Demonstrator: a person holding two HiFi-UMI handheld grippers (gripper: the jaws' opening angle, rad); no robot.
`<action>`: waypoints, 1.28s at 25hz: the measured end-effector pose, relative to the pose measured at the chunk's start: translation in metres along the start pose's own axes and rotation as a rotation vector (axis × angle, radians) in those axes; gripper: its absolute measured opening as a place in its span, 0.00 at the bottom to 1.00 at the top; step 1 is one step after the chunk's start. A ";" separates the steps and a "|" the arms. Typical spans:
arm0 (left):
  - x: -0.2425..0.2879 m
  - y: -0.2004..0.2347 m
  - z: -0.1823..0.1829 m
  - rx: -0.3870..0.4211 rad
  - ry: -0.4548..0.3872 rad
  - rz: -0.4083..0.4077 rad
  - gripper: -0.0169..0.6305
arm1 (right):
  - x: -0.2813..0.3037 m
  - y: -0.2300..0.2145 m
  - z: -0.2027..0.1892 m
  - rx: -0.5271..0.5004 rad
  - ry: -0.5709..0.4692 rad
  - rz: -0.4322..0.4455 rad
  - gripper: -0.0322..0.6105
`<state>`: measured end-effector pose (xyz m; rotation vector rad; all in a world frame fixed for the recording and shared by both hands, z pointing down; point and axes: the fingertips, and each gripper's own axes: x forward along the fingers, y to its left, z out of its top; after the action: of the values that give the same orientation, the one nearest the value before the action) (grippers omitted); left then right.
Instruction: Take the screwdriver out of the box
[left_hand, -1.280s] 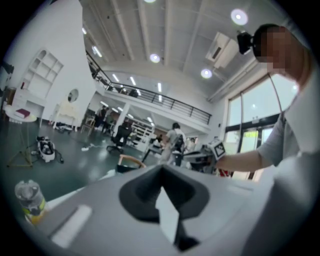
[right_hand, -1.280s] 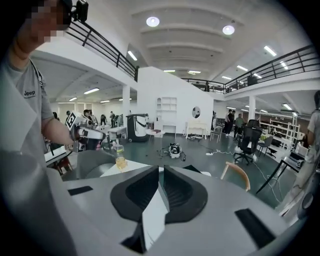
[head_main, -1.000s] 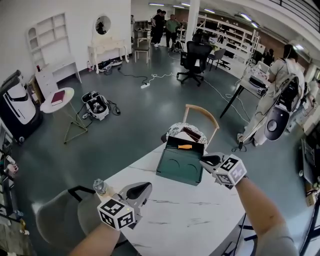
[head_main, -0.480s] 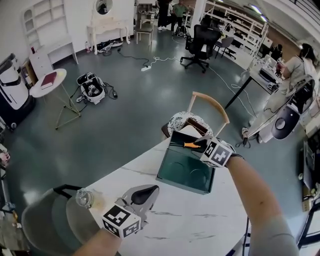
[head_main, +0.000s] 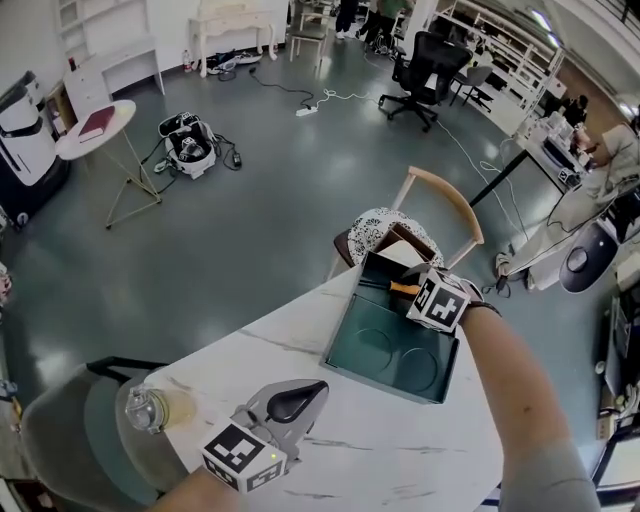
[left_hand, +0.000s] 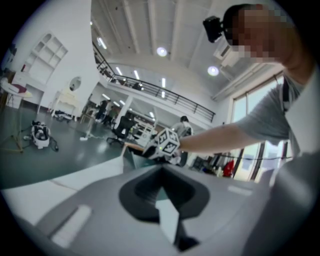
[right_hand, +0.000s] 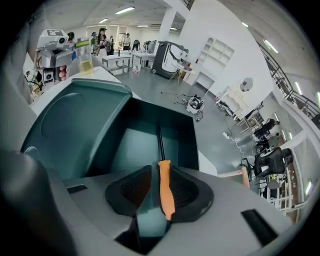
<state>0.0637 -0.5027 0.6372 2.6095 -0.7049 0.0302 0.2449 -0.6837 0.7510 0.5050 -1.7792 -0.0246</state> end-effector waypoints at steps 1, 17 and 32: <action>0.000 0.001 0.000 -0.003 0.000 -0.001 0.03 | 0.001 -0.002 0.000 -0.016 0.004 -0.007 0.20; 0.001 0.000 -0.013 -0.020 -0.008 -0.022 0.03 | 0.015 0.001 0.001 -0.116 0.098 0.025 0.16; -0.014 -0.008 -0.003 -0.028 -0.020 -0.015 0.03 | -0.020 -0.010 -0.003 -0.080 0.119 -0.088 0.15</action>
<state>0.0554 -0.4890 0.6346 2.5913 -0.6876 -0.0111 0.2549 -0.6854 0.7308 0.5165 -1.6326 -0.1241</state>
